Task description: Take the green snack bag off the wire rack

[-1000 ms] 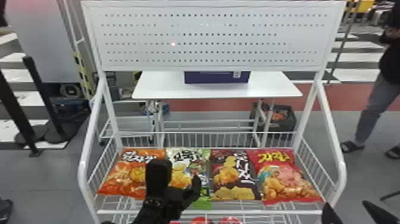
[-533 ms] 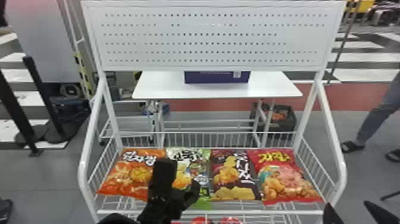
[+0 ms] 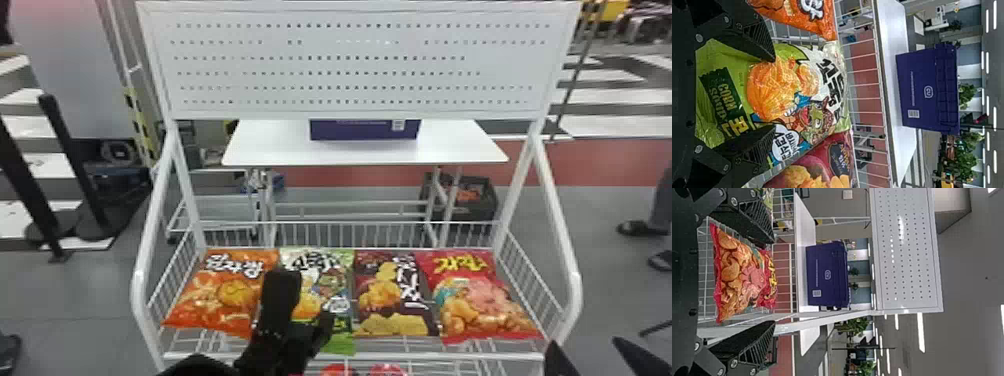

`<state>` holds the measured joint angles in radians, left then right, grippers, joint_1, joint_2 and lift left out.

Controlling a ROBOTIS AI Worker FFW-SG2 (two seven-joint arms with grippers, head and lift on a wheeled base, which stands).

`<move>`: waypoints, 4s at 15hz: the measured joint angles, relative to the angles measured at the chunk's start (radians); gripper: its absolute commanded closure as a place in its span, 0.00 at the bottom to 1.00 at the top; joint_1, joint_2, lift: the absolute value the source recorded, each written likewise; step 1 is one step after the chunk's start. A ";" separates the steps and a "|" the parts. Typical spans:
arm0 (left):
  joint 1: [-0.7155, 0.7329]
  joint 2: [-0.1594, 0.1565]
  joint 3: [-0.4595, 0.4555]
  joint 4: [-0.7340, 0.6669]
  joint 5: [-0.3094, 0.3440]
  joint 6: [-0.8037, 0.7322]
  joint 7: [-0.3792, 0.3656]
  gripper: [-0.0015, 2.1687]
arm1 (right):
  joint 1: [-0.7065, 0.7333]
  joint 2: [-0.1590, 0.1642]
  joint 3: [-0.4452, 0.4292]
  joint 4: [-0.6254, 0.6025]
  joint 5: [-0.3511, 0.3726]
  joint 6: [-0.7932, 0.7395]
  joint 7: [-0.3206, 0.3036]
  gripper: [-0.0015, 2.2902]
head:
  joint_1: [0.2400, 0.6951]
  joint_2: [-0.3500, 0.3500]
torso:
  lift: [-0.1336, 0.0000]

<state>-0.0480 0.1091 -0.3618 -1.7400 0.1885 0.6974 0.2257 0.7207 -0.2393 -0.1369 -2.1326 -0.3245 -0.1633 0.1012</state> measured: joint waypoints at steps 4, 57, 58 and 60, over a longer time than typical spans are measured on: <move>0.004 0.000 0.000 -0.004 0.002 0.010 0.018 0.47 | 0.001 0.000 -0.001 -0.001 -0.002 0.000 0.000 0.07 | 0.57 0.50 | 1.00; 0.775 0.188 0.297 -0.398 0.042 -0.940 -0.025 0.55 | -0.037 -0.015 0.003 0.054 -0.010 0.000 -0.001 0.07 | 0.57 0.50 | 1.00; 0.783 0.188 0.303 -0.398 0.042 -0.949 -0.031 0.55 | -0.036 -0.015 0.002 0.054 -0.010 0.000 -0.001 0.07 | 0.57 0.50 | 1.00; 0.793 0.188 0.310 -0.397 0.044 -0.958 -0.042 0.55 | -0.033 -0.015 -0.002 0.052 -0.010 0.000 -0.001 0.07 | 0.57 0.50 | 1.00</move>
<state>0.7448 0.2976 -0.0517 -2.1375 0.2326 -0.2602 0.1839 0.6875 -0.2547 -0.1390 -2.0804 -0.3344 -0.1633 0.0997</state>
